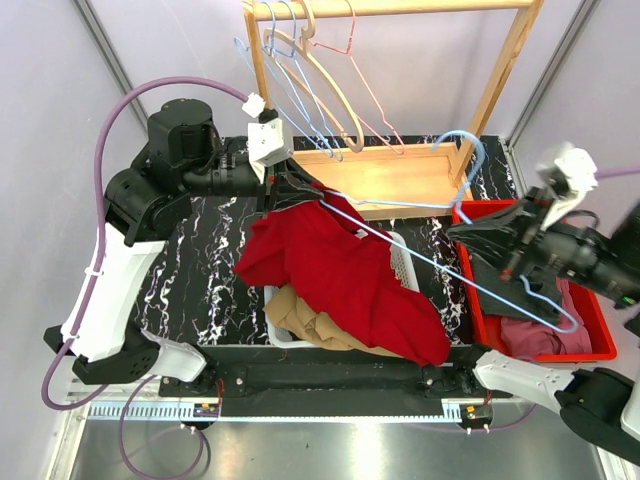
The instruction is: Remove the skirt from the hanger
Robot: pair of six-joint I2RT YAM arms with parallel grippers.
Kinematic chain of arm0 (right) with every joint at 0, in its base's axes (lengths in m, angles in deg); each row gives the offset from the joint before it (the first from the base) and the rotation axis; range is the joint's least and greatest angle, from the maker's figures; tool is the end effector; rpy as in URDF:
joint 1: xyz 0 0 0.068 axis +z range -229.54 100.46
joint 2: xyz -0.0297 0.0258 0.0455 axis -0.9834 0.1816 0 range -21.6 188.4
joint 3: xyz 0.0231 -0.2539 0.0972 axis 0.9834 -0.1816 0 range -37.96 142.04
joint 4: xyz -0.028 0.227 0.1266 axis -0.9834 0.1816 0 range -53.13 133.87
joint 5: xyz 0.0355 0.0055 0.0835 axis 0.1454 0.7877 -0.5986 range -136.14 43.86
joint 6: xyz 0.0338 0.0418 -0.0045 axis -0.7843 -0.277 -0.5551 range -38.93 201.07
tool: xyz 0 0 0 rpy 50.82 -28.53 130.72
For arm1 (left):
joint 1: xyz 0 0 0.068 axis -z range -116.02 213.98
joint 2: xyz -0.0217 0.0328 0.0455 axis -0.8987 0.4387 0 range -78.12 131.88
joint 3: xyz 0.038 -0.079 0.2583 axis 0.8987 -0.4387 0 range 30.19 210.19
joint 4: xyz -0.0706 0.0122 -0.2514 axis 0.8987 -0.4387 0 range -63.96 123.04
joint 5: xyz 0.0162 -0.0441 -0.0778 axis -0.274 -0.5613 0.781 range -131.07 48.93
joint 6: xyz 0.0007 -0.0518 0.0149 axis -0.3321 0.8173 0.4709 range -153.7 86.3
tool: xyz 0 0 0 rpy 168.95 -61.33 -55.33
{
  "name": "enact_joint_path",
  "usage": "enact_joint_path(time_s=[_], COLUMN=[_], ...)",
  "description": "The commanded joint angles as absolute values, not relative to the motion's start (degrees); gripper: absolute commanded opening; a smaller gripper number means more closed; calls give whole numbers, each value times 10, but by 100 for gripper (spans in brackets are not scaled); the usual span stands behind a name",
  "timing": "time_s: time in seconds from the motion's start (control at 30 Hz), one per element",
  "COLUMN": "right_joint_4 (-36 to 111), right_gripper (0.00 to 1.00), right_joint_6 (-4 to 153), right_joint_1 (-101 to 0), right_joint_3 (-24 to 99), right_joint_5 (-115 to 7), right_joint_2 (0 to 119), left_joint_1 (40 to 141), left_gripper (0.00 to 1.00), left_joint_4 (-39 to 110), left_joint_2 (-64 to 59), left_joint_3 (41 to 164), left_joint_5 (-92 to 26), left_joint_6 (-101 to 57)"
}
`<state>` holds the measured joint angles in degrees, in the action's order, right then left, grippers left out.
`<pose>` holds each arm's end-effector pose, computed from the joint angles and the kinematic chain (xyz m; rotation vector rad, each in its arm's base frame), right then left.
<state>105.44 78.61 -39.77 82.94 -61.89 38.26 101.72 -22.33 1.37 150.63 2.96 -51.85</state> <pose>0.0406 0.0463 0.5710 -0.7594 1.5874 0.7771 0.1540 -0.1505 0.5540 1.3157 1.2996 -0.9359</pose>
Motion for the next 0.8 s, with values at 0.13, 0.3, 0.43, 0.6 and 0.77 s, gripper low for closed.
enact_joint_path(time_s=[0.13, 0.3, 0.43, 0.6, 0.77], right_joint_4=[1027, 925, 861, 837, 838], right_gripper=[0, 0, 0, 0, 0], right_joint_6=[822, 832, 849, 874, 870], right_joint_1=[-400, -399, -399, -399, -399], right_joint_3=[828, 767, 738, 729, 723], right_joint_5=[-319, -228, -159, -92, -90], right_joint_2=[366, 351, 337, 337, 327], left_joint_1=[1019, 1092, 1148, 1096, 972], left_gripper=[14, 18, 11, 0, 0], left_joint_4=[-169, -149, -150, -122, -86], left_joint_2=[25, 46, 51, 45, 42], left_joint_3=[1550, 1516, 1460, 1420, 1423], left_joint_5=[27, -33, -180, -276, -250], left_joint_6=[-488, -467, -492, -527, -526])
